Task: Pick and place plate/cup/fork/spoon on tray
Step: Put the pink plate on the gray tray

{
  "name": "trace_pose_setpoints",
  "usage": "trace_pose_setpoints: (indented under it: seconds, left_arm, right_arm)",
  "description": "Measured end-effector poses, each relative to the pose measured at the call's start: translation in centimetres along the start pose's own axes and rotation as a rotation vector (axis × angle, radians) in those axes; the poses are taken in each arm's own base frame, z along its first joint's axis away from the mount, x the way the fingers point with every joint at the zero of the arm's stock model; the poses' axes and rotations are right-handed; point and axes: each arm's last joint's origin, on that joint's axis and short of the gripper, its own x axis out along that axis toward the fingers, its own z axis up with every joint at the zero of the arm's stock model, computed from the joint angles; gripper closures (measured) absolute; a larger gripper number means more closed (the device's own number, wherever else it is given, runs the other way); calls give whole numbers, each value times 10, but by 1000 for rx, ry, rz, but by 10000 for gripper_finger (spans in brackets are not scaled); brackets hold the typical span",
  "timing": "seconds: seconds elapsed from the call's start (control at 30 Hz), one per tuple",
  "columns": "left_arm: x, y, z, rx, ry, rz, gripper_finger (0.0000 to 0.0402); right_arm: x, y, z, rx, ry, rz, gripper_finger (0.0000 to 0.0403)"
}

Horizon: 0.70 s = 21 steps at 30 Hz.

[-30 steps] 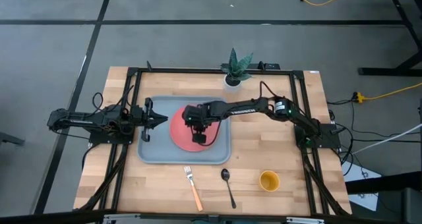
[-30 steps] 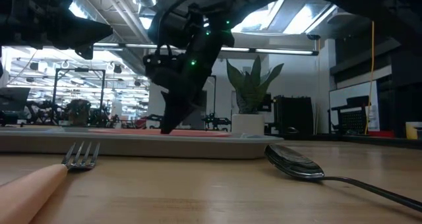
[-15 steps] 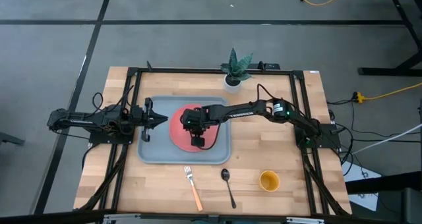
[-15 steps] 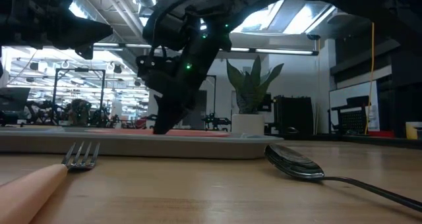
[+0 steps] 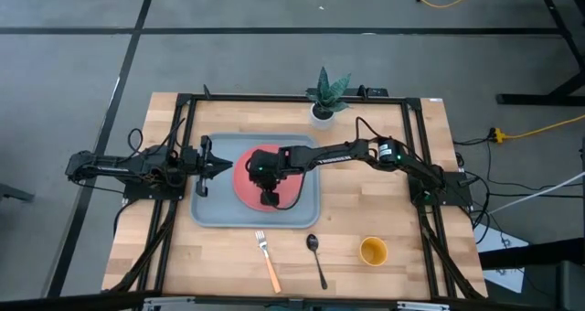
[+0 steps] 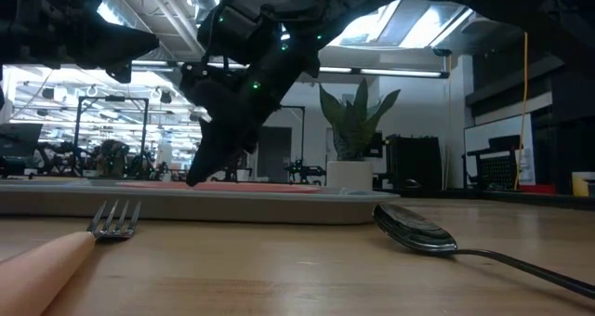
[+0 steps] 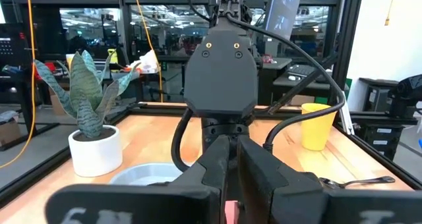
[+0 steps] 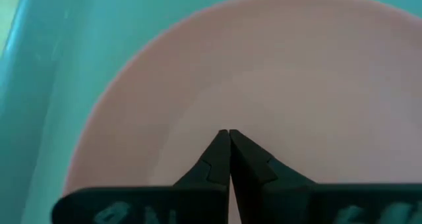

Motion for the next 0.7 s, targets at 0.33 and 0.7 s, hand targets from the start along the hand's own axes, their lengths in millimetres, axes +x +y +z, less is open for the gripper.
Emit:
trace_pose_setpoints:
  seconds: [0.33,0.7]
  left_arm:
    - [0,0,0,-1,1,0,374]
    - [0,0,0,-2,0,0,374]
  right_arm:
    - [-2,-9,-11,58,118,-314,393]
    - [5,-5,-12,84,100,-161,393]
